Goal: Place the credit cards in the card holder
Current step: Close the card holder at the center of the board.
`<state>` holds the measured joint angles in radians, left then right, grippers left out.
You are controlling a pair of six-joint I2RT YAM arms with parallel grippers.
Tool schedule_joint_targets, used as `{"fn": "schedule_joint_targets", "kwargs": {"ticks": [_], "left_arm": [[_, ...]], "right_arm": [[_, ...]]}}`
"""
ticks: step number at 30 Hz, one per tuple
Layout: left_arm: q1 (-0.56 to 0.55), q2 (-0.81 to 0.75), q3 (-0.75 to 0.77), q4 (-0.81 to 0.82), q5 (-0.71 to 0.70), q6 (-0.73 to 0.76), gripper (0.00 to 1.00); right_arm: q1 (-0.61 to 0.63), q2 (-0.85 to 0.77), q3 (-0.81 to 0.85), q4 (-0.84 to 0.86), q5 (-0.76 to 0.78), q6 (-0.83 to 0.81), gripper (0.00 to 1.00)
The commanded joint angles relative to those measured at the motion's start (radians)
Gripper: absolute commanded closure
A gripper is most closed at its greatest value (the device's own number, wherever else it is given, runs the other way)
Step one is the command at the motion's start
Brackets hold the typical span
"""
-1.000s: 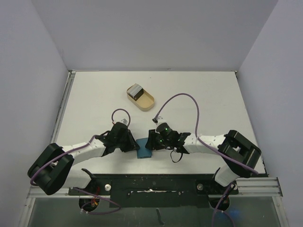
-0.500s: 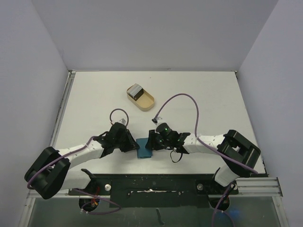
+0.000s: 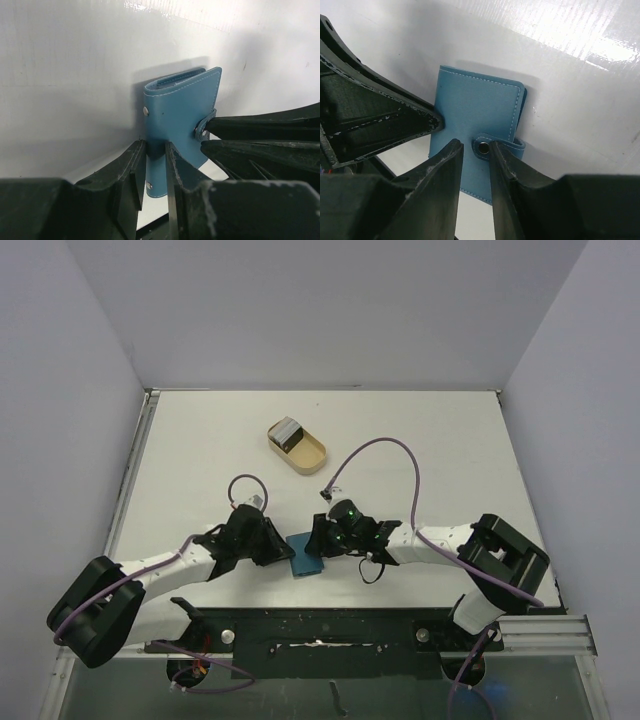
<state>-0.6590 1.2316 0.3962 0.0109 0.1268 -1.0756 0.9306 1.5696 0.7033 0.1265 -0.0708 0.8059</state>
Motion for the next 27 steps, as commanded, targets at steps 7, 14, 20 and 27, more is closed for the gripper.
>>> {"fn": "schedule_joint_targets", "kwargs": {"ticks": [7, 14, 20, 27], "left_arm": [[-0.006, -0.014, -0.021, 0.135, 0.046, -0.032, 0.81], [-0.005, -0.007, -0.032, 0.13, 0.026, -0.026, 0.81], [-0.005, -0.001, -0.039, 0.137, 0.027, -0.023, 0.81], [-0.005, 0.0, -0.035, 0.141, 0.028, -0.02, 0.81]], "right_arm": [[0.008, 0.02, 0.003, 0.095, -0.02, 0.033, 0.71], [0.007, -0.046, 0.055, -0.036, 0.046, -0.036, 0.7], [0.011, -0.114, 0.055, -0.127, 0.085, -0.035, 0.69], [0.025, -0.107, 0.025, -0.089, 0.064, 0.0, 0.68]]}}
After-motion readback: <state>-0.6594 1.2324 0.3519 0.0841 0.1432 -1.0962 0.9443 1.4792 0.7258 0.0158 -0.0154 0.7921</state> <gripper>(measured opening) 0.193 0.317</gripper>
